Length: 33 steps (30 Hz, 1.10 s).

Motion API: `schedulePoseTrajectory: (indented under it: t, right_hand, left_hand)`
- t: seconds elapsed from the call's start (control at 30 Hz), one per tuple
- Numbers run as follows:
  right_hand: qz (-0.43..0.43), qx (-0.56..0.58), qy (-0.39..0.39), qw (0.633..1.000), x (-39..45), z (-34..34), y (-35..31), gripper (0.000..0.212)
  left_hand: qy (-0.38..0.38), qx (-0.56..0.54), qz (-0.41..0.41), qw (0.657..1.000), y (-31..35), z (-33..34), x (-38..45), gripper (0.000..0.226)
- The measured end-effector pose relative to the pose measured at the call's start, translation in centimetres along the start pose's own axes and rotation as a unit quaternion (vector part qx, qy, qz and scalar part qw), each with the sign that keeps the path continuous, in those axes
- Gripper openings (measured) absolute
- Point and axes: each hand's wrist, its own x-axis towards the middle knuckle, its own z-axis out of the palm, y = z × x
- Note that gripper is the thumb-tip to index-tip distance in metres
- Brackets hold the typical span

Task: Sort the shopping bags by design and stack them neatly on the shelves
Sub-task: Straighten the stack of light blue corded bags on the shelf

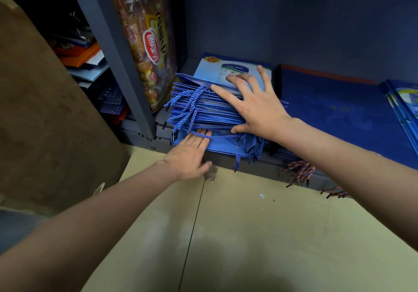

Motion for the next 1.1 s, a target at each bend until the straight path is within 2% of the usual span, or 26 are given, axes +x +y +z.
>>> schedulePoseTrajectory:
  t: [0.13,0.3,0.37,0.43,0.5,0.63,0.77,0.87,1.1]
  right_hand:
    - [-0.002,0.002,0.004,1.0,0.1,0.0,0.0,0.121]
    - [-0.003,0.005,0.008,1.0,0.1,0.1,-0.1,0.12]
    - [-0.002,0.005,0.007,1.0,0.1,0.1,0.0,0.12]
    - [-0.002,0.007,0.003,1.0,0.1,0.0,0.0,0.12]
    - [-0.002,0.008,-0.005,1.0,0.2,-0.1,0.0,0.12]
    - [-0.002,0.005,-0.011,1.0,0.2,-0.5,-0.1,0.119]
    - [-0.004,-0.005,-0.013,1.0,0.1,-0.4,-0.2,0.118]
    - [-0.004,-0.014,-0.014,1.0,0.1,-0.3,-0.4,0.118]
    - [-0.006,-0.019,-0.009,1.0,0.1,-0.2,-0.3,0.121]
  left_hand:
    - [0.04,0.036,-0.025,0.998,1.4,0.1,0.1,0.068]
    - [0.096,0.065,0.034,0.993,2.3,2.7,-2.5,0.064]
    - [0.078,0.08,0.045,0.993,1.8,3.4,-3.6,0.063]
    - [0.096,0.095,0.046,0.99,1.2,3.8,-4.4,0.065]
    - [0.097,0.104,0.004,0.99,0.7,3.5,-4.9,0.067]
    - [0.039,0.132,-0.071,0.988,0.0,3.0,-4.7,0.073]
    - [0.014,0.08,-0.091,0.993,0.0,2.3,-2.8,0.077]
    - [0.013,0.027,-0.118,0.993,0.3,1.4,-2.0,0.072]
    - [0.055,-0.079,-0.193,0.976,1.1,0.9,0.1,0.059]
